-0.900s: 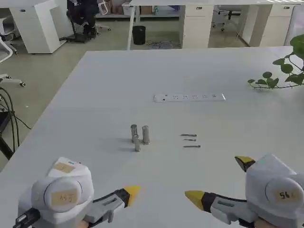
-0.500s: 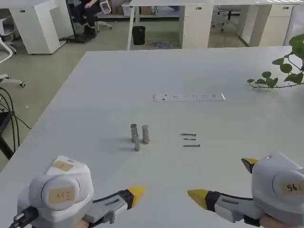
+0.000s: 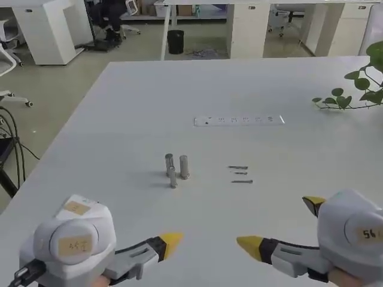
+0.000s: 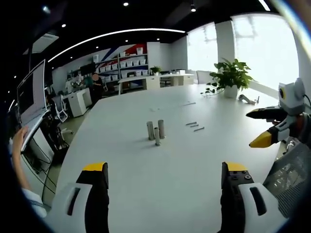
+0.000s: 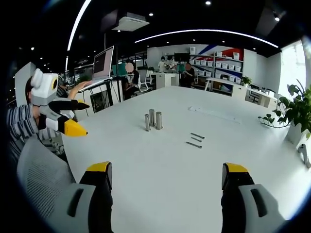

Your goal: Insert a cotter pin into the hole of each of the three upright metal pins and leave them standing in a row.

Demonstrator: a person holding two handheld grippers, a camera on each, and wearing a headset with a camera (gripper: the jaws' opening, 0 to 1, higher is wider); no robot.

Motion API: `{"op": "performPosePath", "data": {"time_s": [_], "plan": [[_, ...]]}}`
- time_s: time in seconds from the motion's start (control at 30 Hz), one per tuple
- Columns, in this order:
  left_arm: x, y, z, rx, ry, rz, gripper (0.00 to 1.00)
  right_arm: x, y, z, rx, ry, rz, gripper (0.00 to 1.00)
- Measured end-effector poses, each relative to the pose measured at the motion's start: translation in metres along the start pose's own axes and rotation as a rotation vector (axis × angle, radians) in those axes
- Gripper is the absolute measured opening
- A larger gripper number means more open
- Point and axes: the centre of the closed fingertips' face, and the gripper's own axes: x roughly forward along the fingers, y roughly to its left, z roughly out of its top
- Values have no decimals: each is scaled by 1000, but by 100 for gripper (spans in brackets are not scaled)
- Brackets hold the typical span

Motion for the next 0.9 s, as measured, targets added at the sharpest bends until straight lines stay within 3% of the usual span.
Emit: {"op": "performPosePath", "data": {"time_s": [0.43,0.67,0.9], "plan": [[4,1,2,32,0,-14,88,0,-3,2,9,-3,11,87],[8,0,0,-2,-3,-29,85,2,-1,0,19,-4,19,85],[14,2,0,20,1,-34,83,3,1,1,18,-7,29,83]]}}
